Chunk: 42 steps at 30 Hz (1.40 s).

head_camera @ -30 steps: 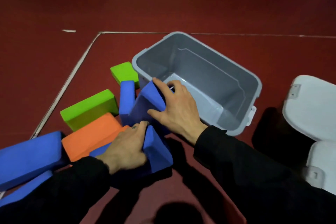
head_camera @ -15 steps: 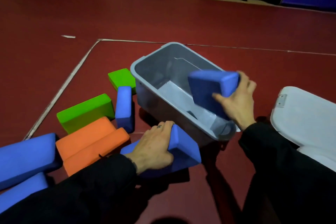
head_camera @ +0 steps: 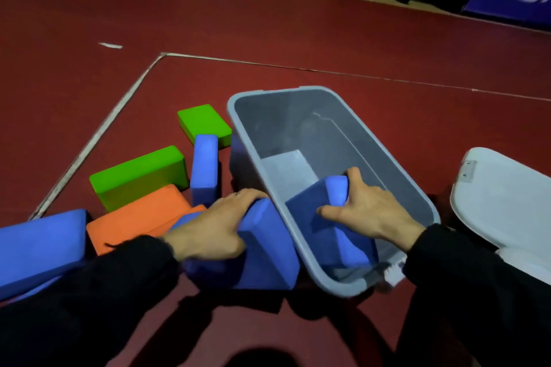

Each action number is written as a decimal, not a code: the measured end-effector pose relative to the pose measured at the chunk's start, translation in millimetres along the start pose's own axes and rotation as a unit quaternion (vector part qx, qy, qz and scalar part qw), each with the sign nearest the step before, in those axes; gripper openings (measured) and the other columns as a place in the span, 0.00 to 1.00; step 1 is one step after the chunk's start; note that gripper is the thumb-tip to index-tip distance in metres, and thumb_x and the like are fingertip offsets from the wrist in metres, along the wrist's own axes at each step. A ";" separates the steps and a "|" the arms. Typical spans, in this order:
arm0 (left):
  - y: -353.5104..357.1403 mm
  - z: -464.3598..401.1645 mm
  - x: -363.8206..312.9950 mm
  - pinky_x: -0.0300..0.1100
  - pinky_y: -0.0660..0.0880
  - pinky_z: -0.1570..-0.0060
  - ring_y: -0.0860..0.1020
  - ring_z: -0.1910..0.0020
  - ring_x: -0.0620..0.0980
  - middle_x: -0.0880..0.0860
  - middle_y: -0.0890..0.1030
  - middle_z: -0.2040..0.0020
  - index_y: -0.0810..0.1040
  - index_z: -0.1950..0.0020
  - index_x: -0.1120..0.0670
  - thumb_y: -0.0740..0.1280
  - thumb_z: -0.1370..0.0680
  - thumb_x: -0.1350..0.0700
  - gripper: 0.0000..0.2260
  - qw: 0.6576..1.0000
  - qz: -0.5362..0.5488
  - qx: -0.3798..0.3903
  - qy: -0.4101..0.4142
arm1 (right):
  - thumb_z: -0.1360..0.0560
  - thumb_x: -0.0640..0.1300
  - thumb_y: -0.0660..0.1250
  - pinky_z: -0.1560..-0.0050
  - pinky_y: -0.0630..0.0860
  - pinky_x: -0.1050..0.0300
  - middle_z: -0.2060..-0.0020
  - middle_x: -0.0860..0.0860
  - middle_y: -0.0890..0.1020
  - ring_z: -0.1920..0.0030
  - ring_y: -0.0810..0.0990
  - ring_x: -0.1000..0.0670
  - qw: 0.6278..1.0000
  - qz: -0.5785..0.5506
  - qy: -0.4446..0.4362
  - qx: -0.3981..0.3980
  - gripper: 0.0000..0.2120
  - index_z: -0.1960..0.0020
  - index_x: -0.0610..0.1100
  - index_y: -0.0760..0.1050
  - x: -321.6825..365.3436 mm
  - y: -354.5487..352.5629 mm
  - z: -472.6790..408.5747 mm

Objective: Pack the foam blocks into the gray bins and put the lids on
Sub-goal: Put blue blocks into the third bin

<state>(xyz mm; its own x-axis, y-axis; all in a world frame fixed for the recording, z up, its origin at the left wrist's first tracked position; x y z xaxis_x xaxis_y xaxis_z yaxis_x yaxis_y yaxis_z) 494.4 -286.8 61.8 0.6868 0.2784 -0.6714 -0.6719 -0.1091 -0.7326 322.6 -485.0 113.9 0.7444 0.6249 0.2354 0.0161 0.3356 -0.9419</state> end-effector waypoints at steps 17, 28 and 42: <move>-157.8 26.0 -6.9 0.49 0.80 0.56 0.81 0.51 0.48 0.51 0.81 0.47 0.70 0.36 0.50 0.70 0.45 0.64 0.36 0.956 0.193 -0.199 -0.097 | 0.34 0.59 0.79 0.44 0.76 0.45 0.36 0.42 0.76 0.39 0.78 0.37 0.987 -0.142 -0.029 -0.065 0.46 0.25 0.48 0.59 39.2 44.2 -91.1; -187.0 7.9 -23.0 0.44 0.77 0.58 0.78 0.51 0.44 0.48 0.78 0.45 0.70 0.40 0.49 0.67 0.45 0.66 0.34 0.868 0.270 -0.416 0.001 | 0.30 0.52 0.75 0.25 0.45 0.24 0.27 0.46 0.65 0.21 0.55 0.40 0.940 0.115 -0.314 -0.067 0.43 0.20 0.58 0.59 94.0 77.9 -158.2; -143.2 -20.5 -11.6 0.62 0.78 0.45 0.77 0.41 0.54 0.54 0.73 0.37 0.68 0.39 0.39 0.72 0.41 0.60 0.34 0.843 0.267 -0.468 -0.006 | 0.24 0.43 0.72 0.27 0.66 0.32 0.22 0.44 0.60 0.23 0.57 0.35 0.938 -0.055 -0.274 -0.204 0.34 0.22 0.51 0.61 101.2 111.4 -171.9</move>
<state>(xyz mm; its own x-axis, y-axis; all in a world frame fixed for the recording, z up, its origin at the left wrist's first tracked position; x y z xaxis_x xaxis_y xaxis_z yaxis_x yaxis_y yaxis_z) 588.3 -294.1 172.3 0.3491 -0.0388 -0.9363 -0.3673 -0.9249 -0.0986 514.5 -505.5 -8.4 0.2696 0.9087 0.3185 0.4094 0.1912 -0.8921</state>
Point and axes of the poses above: each hand's wrist, its own z-axis away from the middle knuckle, its own y-axis out of the palm, x = y × z, the point moved 6 cm from there along -z, towards the middle knuckle
